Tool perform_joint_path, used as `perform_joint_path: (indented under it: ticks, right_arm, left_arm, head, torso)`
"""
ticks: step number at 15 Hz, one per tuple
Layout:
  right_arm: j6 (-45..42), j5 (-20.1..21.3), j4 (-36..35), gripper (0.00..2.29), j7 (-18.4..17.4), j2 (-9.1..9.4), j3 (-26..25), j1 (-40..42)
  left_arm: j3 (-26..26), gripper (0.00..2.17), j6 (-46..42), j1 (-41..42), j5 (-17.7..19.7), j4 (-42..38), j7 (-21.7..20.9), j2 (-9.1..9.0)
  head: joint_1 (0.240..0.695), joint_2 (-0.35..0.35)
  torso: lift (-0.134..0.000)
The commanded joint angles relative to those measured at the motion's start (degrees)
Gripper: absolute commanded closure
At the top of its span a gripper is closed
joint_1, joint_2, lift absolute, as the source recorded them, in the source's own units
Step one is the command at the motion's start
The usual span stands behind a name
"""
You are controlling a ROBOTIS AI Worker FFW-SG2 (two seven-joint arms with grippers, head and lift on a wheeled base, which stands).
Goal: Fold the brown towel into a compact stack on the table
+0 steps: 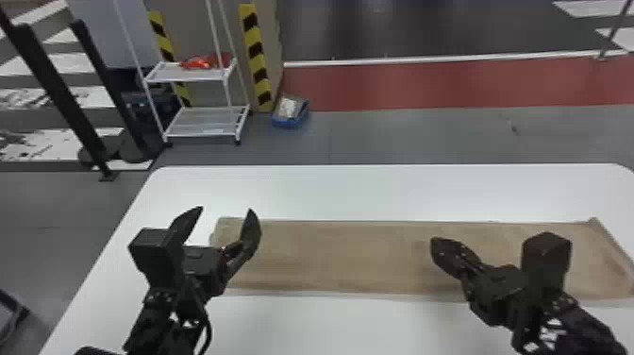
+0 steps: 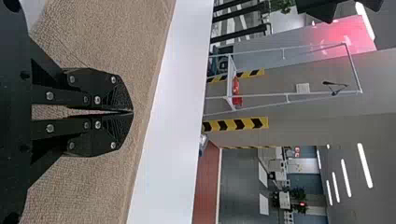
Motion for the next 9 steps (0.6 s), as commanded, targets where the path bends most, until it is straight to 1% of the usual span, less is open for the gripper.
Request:
perform_joint_path:
  ticks: [1,3,5,6,8,9]
  right_arm:
    - [-0.5,0.9,2.2,1.68,0.4,0.14,0.8,-1.2]
    - [-1.4,1.4,3.1,1.68,0.4,0.14,1.1,-1.4]
    - [-2.6,0.6,3.2,1.68,0.5,0.14,1.0,-1.1]
    - [-2.8,0.3,3.2,1.68,0.8,0.14,1.1,-0.9]
    - [-3.5,0.4,3.3,1.68,0.9,0.14,1.2,-0.8]
    - [-3.5,0.4,3.3,1.68,0.9,0.14,1.2,-0.7]
  left_arm:
    - [0.5,0.12,2.2,-0.7,0.2,0.8,-0.1,0.0]
    - [0.8,0.12,5.3,-1.6,0.4,1.2,-0.3,0.0]
    - [1.7,0.12,8.2,-3.0,2.2,2.6,-1.2,-0.26]
    - [1.9,0.12,9.6,-3.7,2.6,3.1,-1.7,-0.26]
    - [2.3,0.12,14.0,-5.2,2.6,3.9,-1.7,-0.44]
    - [2.6,0.12,14.1,-5.6,2.5,4.5,-1.7,-0.53]
  head:
    - [0.695,0.139]
    - [0.695,0.157]
    - [0.695,0.162]
    - [0.695,0.165]
    - [0.695,0.171]
    - [0.695,0.177]
  torso:
    - [-0.125]
    - [-0.125]
    - [-0.125]
    - [-0.125]
    - [-0.125]
    - [-0.125]
